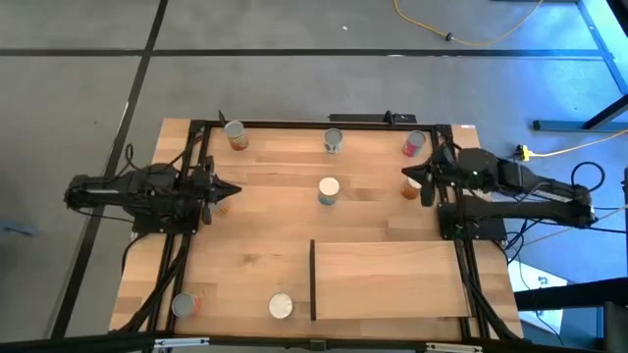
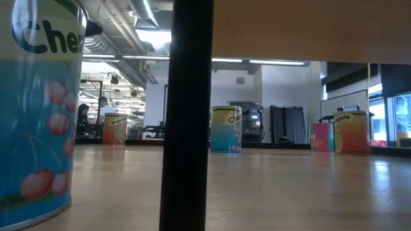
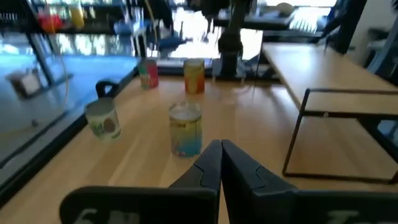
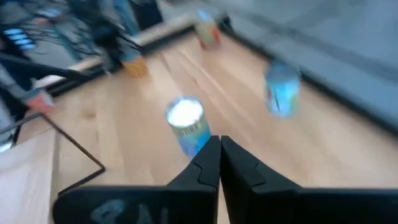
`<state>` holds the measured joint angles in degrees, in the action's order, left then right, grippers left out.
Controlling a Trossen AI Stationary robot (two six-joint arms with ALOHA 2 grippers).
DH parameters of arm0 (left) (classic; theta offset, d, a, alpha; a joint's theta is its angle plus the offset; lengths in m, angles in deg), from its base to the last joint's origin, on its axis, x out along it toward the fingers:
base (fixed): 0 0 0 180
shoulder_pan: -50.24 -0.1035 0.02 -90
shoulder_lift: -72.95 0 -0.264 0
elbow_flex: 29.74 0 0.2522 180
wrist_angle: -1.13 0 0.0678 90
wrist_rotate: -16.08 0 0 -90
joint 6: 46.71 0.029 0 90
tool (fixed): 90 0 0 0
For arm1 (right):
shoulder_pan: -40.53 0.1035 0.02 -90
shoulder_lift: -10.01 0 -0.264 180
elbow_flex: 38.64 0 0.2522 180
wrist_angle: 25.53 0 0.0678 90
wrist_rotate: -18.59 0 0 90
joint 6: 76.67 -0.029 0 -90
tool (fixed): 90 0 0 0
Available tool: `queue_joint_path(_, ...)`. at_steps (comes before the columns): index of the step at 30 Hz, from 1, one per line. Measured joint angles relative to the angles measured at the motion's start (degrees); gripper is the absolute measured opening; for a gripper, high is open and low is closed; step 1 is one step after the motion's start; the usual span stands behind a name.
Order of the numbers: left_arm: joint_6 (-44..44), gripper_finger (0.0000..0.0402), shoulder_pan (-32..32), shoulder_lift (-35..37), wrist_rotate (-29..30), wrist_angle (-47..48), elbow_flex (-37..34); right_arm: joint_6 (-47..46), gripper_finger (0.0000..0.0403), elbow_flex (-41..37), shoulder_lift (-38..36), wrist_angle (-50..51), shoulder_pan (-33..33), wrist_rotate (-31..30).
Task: Pick and place cans onto a shelf
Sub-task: Put the canned pineapple on the shelf
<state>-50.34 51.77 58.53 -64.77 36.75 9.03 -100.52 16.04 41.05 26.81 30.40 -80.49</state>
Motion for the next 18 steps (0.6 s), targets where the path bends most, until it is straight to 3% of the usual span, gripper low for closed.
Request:
queue_joint_path(3, -4.01, 0.0, -0.01, -5.42, 3.4, 5.87, 5.23, -11.19, 0.0012, 4.89, 4.48, 9.81, -0.26, -0.89)
queue_joint_path(9, -6.37, 0.0, 0.01, -11.47, 6.2, 8.07, 11.28, -26.7, 0.0012, 10.67, 11.0, 24.02, -0.22, -0.2)
queue_joint_path(18, -6.54, 0.0, 0.0, -12.65, 6.28, 8.17, 12.73, -30.52, 0.0012, 11.02, 17.0, 24.77, -0.24, 1.64)
